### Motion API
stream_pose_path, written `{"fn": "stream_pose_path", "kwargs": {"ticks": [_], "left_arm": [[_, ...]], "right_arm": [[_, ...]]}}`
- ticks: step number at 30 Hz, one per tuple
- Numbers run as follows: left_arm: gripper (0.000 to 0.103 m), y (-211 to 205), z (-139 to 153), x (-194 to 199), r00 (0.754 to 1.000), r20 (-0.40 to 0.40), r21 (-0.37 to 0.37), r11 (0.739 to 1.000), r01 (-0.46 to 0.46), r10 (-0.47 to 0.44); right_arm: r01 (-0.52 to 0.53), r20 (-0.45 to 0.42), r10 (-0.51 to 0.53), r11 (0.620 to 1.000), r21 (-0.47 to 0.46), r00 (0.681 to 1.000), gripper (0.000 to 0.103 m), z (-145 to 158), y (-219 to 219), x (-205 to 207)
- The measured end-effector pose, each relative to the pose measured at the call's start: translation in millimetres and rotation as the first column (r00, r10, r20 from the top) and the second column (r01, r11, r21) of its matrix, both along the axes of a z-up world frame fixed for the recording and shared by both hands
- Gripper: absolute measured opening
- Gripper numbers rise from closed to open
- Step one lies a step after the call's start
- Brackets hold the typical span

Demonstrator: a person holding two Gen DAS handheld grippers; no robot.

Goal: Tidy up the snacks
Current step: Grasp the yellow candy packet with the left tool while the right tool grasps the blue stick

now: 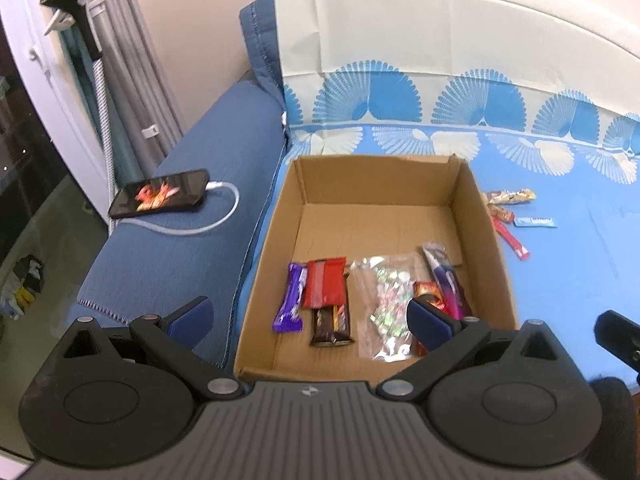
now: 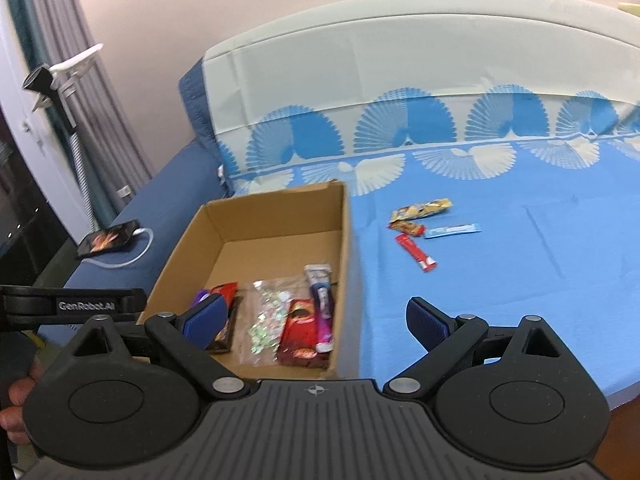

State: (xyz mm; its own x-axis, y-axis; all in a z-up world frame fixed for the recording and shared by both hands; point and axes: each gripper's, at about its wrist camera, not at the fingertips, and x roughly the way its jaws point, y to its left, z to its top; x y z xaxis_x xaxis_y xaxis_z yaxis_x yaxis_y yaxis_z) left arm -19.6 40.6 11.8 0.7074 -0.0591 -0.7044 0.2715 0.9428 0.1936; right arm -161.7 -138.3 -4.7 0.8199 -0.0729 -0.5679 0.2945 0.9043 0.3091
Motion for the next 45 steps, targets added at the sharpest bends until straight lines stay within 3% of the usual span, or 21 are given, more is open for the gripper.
{"fn": "stream_pose_path", "kwargs": {"ticks": [6, 12, 17, 22, 25, 28, 33, 37, 41, 45], "left_arm": [[0.103, -37, 15, 18, 0.997, 0.034, 0.003, 0.998, 0.063, -0.063], [0.103, -105, 29, 47, 0.978, 0.024, -0.004, 0.978, 0.208, -0.208], [0.103, -182, 13, 86, 0.931, -0.1, -0.003, 0.935, 0.353, -0.352], [0.103, -264, -25, 131, 0.873, -0.193, 0.043, 0.885, 0.463, -0.448], [0.103, -310, -58, 159, 0.838, -0.25, 0.066, 0.855, 0.515, -0.485], [0.103, -354, -98, 189, 0.81, -0.308, 0.107, 0.828, 0.55, -0.499], [0.103, -405, -163, 226, 0.789, -0.387, 0.167, 0.806, 0.568, -0.476], [0.103, -427, -209, 255, 0.757, -0.459, 0.197, 0.778, 0.597, -0.465], [0.103, -440, -239, 278, 0.736, -0.503, 0.199, 0.768, 0.609, -0.453], [0.103, -442, -244, 294, 0.702, -0.548, 0.126, 0.784, 0.607, -0.455]], "right_arm": [[0.09, 0.0, -0.09, 0.996, -0.002, 0.996, 0.097, -5, -34, 1], [0.236, -0.014, -0.236, 0.972, -0.014, 0.972, 0.097, -14, -91, 2], [0.33, -0.024, -0.33, 0.944, -0.007, 0.944, 0.097, -32, -140, 10], [0.335, -0.046, -0.338, 0.94, -0.058, 0.94, 0.097, -64, -180, 37], [0.286, -0.038, -0.292, 0.951, -0.118, 0.956, 0.097, -89, -210, 60], [0.172, -0.048, -0.185, 0.965, -0.195, 0.982, 0.098, -120, -243, 95], [-0.007, -0.124, -0.026, 0.965, -0.262, 0.992, 0.098, -166, -275, 158], [-0.156, -0.189, 0.111, 0.958, -0.241, 0.976, 0.1, -197, -285, 201], [-0.284, -0.22, 0.229, 0.922, -0.263, 0.948, 0.101, -219, -284, 235], [-0.378, -0.226, 0.326, 0.894, -0.242, 0.918, 0.103, -232, -279, 262]]}}
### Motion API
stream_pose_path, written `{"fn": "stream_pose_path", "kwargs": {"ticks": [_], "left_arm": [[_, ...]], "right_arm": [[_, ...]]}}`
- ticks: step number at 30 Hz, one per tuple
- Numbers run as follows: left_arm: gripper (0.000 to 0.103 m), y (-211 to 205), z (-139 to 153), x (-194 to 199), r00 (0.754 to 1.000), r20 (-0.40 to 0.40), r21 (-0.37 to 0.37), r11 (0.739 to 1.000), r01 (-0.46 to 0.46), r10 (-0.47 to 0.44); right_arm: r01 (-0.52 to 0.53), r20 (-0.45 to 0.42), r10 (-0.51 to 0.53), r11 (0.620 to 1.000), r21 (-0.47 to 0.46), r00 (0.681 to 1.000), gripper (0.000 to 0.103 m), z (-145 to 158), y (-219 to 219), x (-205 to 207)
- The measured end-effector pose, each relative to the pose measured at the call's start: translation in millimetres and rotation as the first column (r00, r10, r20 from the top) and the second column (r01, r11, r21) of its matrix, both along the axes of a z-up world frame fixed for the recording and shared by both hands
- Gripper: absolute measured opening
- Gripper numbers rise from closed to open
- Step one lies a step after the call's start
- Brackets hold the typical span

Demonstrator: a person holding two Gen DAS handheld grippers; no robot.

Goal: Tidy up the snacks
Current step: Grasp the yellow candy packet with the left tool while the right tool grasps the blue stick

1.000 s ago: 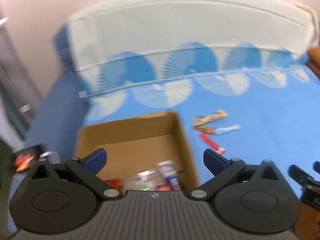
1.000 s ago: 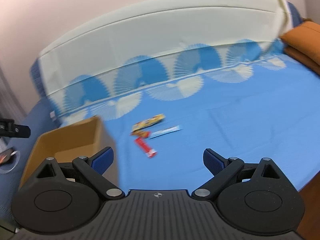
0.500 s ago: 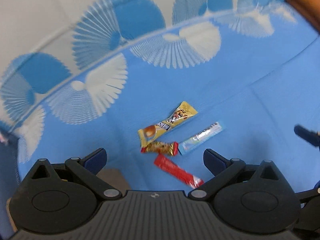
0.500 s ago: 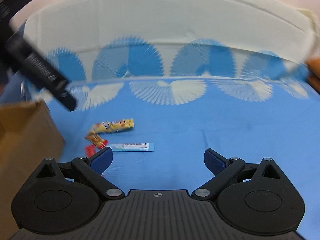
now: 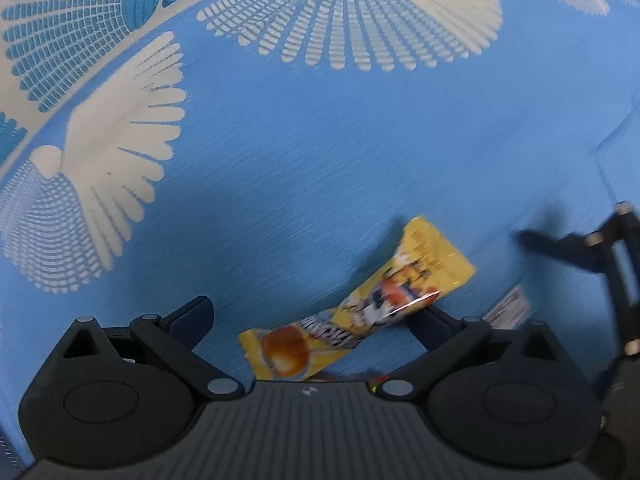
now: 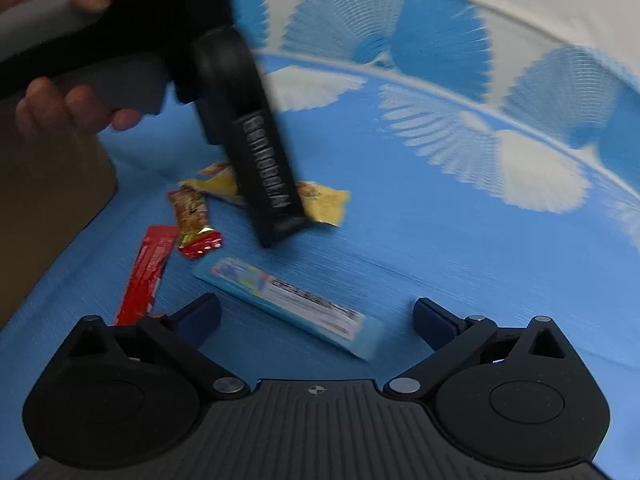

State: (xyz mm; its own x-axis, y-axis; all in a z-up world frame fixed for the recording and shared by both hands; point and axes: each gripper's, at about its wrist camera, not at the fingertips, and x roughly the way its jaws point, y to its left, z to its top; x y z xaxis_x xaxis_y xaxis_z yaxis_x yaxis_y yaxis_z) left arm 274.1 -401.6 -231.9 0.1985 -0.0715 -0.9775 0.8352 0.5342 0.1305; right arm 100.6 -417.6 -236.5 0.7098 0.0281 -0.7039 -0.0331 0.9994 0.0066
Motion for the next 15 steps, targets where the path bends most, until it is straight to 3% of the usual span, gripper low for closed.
{"fn": "stream_pose_path", "kwargs": {"ticks": [1, 2, 3, 4, 5, 7, 9, 13, 15], "left_arm": [[0.096, 1, 2, 0, 1.0, 0.012, -0.015, 1.0, 0.003, -0.003], [0.08, 2, 4, -1, 0.999, 0.032, -0.032, 0.999, 0.017, -0.016], [0.07, 3, 7, -2, 0.999, 0.017, -0.054, 0.998, 0.031, -0.031], [0.04, 5, 10, -3, 0.999, -0.007, -0.074, 0.997, 0.034, -0.034], [0.021, 6, 14, -6, 0.999, -0.006, -0.088, 0.996, 0.033, -0.033], [0.014, 8, 19, -13, 0.999, 0.026, -0.1, 0.994, 0.045, -0.043], [0.014, 13, 26, -19, 0.998, 0.038, -0.118, 0.992, 0.048, -0.044], [0.014, 21, 46, -37, 0.999, 0.04, -0.154, 0.988, 0.029, -0.023], [0.014, 22, 42, -44, 0.999, 0.036, -0.109, 0.994, 0.005, -0.001]], "right_arm": [[-0.016, 0.018, 0.016, 1.0, -0.002, 1.0, 0.102, -1, 1, 2], [-0.037, 0.029, 0.037, 0.999, -0.015, 0.999, 0.094, -1, 2, 4], [-0.05, 0.045, 0.051, 0.999, -0.016, 0.998, 0.087, 0, 3, 3], [-0.057, 0.063, 0.058, 0.998, -0.012, 0.996, 0.068, 1, 3, 1], [-0.053, 0.078, 0.054, 0.998, -0.019, 0.995, 0.045, 3, 3, -4], [-0.042, 0.079, 0.044, 0.999, -0.031, 0.996, 0.02, 6, 5, -11], [0.016, 0.064, -0.012, 0.998, -0.058, 0.998, 0.004, 7, 5, -19], [0.225, 0.031, -0.223, 0.97, -0.096, 0.974, 0.004, 3, -13, -41], [0.34, 0.002, -0.34, 0.939, -0.055, 0.94, 0.005, 1, -29, -58]]}}
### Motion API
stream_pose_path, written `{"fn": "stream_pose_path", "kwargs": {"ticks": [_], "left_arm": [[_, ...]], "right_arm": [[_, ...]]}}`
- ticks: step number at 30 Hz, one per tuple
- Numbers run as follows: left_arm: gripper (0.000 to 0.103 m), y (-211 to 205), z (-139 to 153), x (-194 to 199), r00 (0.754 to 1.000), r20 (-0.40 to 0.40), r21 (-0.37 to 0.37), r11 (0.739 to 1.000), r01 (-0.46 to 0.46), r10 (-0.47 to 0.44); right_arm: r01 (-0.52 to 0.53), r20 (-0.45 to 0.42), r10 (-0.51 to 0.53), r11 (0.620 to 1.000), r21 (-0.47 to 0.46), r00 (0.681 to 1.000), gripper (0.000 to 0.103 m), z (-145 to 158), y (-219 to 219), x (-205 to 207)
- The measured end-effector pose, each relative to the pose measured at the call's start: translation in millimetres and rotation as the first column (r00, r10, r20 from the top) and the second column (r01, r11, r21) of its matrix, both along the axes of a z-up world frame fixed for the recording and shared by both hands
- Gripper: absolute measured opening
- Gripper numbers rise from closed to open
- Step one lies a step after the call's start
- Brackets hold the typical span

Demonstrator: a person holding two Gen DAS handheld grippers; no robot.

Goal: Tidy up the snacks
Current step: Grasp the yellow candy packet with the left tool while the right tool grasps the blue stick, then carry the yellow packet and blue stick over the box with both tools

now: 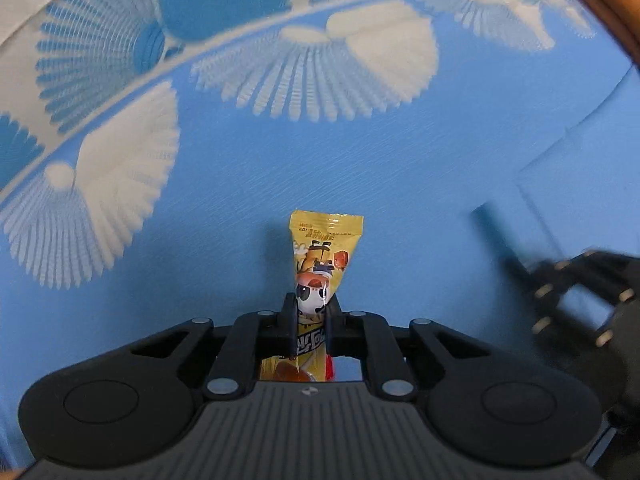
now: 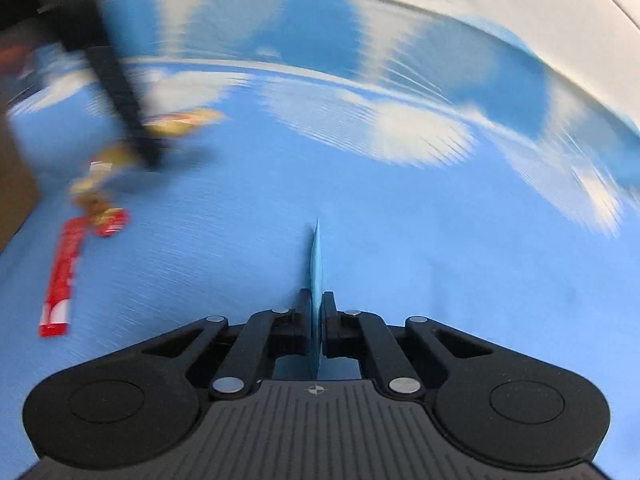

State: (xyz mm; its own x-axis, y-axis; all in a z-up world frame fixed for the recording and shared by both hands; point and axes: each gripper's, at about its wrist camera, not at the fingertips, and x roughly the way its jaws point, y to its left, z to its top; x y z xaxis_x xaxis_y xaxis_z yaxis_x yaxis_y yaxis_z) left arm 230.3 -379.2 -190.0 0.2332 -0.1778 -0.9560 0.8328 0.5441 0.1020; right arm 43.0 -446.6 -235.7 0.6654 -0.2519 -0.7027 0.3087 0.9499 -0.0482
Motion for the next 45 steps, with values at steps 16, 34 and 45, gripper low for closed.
{"fn": "stream_pose_path", "kwargs": {"ticks": [16, 34, 45], "left_arm": [[0.012, 9, -36, -1, 0.961, 0.118, 0.167, 0.949, -0.266, 0.248], [0.012, 15, 65, -86, 0.991, -0.009, -0.132, 0.983, -0.13, 0.13], [0.012, 143, 165, -171, 0.98, 0.113, -0.24, 0.962, -0.132, 0.163]], "right_arm": [[0.137, 0.004, -0.138, 0.986, 0.098, 0.99, 0.005, 1, 10, -60], [0.26, 0.13, -0.282, 0.952, 0.162, 0.951, 0.005, 57, 23, -113], [0.155, 0.332, -0.21, 0.971, 0.184, 0.92, 0.005, 170, 116, -179]]}}
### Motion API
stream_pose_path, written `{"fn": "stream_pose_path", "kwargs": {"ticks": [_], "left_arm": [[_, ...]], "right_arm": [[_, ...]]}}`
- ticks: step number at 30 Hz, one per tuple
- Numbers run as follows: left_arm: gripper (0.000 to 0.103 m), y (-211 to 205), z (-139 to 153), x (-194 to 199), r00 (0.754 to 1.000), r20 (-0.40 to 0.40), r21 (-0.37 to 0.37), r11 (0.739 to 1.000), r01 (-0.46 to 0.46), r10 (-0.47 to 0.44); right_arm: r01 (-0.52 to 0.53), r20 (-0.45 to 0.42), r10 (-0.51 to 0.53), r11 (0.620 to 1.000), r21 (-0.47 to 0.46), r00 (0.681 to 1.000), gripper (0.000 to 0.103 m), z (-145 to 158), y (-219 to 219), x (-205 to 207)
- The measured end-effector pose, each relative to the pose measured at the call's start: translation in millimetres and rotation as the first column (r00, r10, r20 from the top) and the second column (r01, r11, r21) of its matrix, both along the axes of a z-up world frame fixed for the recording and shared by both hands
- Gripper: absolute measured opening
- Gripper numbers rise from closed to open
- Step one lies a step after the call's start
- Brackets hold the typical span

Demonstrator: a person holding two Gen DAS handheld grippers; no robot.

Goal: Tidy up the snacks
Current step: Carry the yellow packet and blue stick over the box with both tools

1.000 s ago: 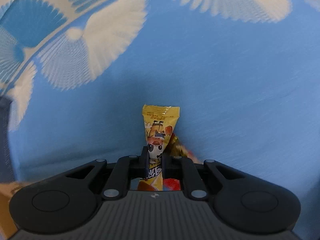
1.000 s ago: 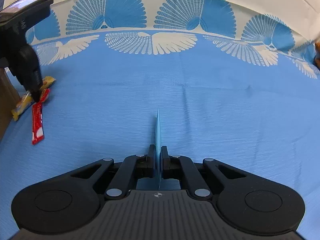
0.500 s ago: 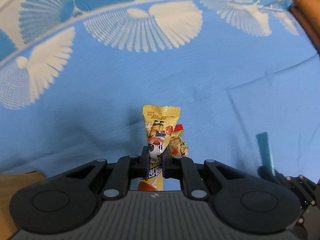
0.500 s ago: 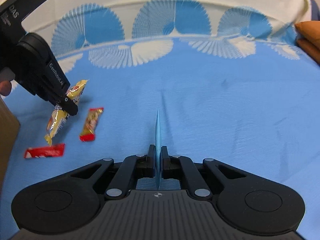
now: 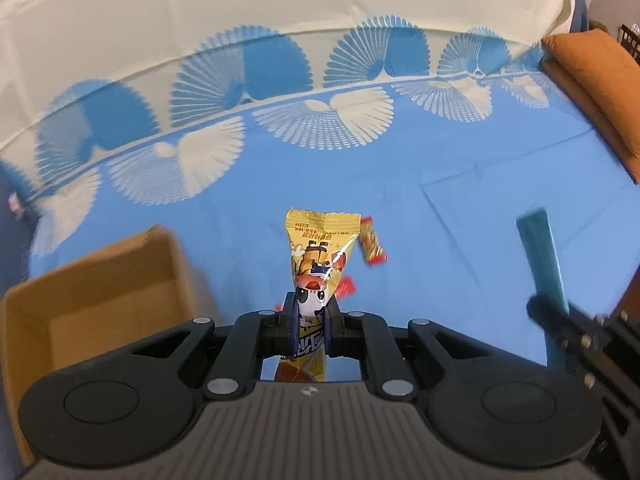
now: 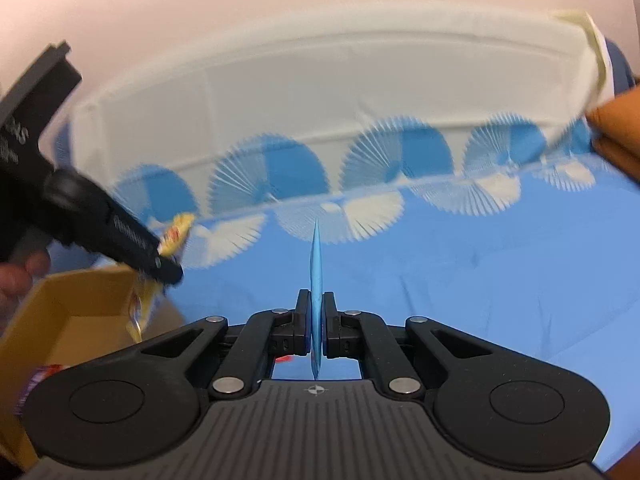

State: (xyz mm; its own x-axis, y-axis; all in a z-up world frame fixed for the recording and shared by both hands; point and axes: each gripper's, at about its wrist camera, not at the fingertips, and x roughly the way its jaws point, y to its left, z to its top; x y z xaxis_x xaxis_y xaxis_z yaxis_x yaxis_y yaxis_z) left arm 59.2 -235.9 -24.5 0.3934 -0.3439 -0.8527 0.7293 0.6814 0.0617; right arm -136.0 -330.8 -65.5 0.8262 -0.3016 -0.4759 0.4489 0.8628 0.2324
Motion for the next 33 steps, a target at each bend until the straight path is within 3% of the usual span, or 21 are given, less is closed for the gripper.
{"fn": "stream_pose_path", "kwargs": {"ticks": [6, 12, 18, 25, 33], "left_arm": [[0.012, 93, 33, -57, 0.997, 0.045, -0.023, 0.998, -0.055, 0.056], [0.012, 186, 44, -96, 0.987, 0.012, -0.058, 0.985, -0.162, 0.163], [0.012, 257, 44, -118, 0.961, 0.034, -0.083, 0.959, -0.271, 0.274], [0.012, 300, 42, -128, 0.944, 0.027, -0.119, 0.938, -0.325, 0.33], [0.012, 313, 41, -135, 0.944, 0.017, -0.146, 0.935, -0.324, 0.329]], "right_arm": [[-0.068, 0.051, 0.066, 0.997, 0.033, 0.997, 0.005, 40, 60, -34], [-0.184, 0.022, 0.183, 0.976, 0.115, 0.983, 0.005, 53, 126, -49], [-0.316, -0.024, 0.32, 0.943, 0.108, 0.947, 0.005, 61, 193, -56], [-0.39, -0.069, 0.393, 0.919, 0.05, 0.917, 0.005, 72, 237, -58], [-0.393, -0.087, 0.391, 0.92, 0.002, 0.916, 0.005, 79, 255, -63]]}}
